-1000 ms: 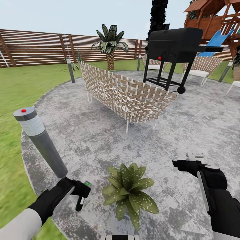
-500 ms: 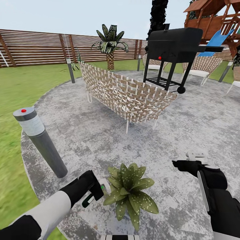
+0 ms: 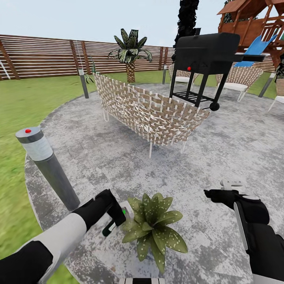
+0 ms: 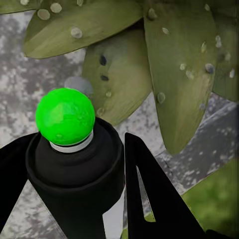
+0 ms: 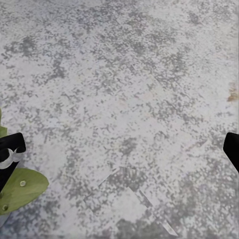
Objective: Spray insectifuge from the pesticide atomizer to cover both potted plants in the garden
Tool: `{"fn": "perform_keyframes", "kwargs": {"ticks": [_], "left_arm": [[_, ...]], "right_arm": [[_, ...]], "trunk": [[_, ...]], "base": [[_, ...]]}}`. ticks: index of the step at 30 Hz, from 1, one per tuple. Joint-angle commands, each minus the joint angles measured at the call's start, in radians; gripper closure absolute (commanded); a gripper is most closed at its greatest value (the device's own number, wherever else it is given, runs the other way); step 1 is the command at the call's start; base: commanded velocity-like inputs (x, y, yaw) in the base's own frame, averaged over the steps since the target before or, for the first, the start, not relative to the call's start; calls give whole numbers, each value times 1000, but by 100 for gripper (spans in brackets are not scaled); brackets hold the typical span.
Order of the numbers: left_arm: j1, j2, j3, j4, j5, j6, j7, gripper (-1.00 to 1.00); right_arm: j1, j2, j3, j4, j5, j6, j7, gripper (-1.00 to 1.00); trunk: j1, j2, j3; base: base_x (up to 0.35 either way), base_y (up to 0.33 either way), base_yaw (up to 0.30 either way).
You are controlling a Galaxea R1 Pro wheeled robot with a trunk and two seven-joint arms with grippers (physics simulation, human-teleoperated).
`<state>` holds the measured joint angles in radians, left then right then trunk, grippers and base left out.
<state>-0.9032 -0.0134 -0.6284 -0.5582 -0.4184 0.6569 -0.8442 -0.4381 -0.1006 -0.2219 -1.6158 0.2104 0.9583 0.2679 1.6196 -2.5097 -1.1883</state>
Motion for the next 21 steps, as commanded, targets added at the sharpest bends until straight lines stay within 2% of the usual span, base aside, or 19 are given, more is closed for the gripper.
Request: {"fn": "perform_keyframes", "kwargs": {"ticks": [1, 3, 6, 11, 16, 17, 18, 21], "left_arm": [[-1, 0, 5, -1, -8, 3, -10, 100], [-3, 0, 26, -1, -4, 1, -31, 100], [1, 5, 34, 3, -4, -1, -63, 100], [5, 9, 37, 116, -5, -59, -71, 100], [12, 33, 40, 147, -9, -94, -61, 100], [10, 41, 54, 148, -9, -96, -59, 100], [9, 45, 77, 147, -9, -98, -58, 100], [5, 62, 305, 143, -11, -166, -60, 100]], "right_arm": [[-1, 0, 0, -1, 10, 4, 10, -100], [-1, 0, 0, -1, 10, 4, 10, -100], [-1, 1, 0, -1, 10, 4, 10, -100], [-1, 1, 0, -1, 10, 4, 10, -100], [-1, 1, 0, -1, 10, 4, 10, -100], [-1, 1, 0, -1, 10, 4, 10, -100], [-1, 1, 0, -1, 10, 4, 10, -100], [-1, 2, 0, -1, 10, 4, 10, -100]], "trunk": [[0, 0, -1], [0, 0, -1], [0, 0, -1], [0, 0, -1], [0, 0, -1], [0, 0, -1], [0, 0, -1], [0, 0, -1]], "base": [[0, 0, 0], [0, 0, 0], [0, 0, 0], [0, 0, 0], [0, 0, 0], [0, 0, 0], [0, 0, 0], [0, 0, 0]]}}
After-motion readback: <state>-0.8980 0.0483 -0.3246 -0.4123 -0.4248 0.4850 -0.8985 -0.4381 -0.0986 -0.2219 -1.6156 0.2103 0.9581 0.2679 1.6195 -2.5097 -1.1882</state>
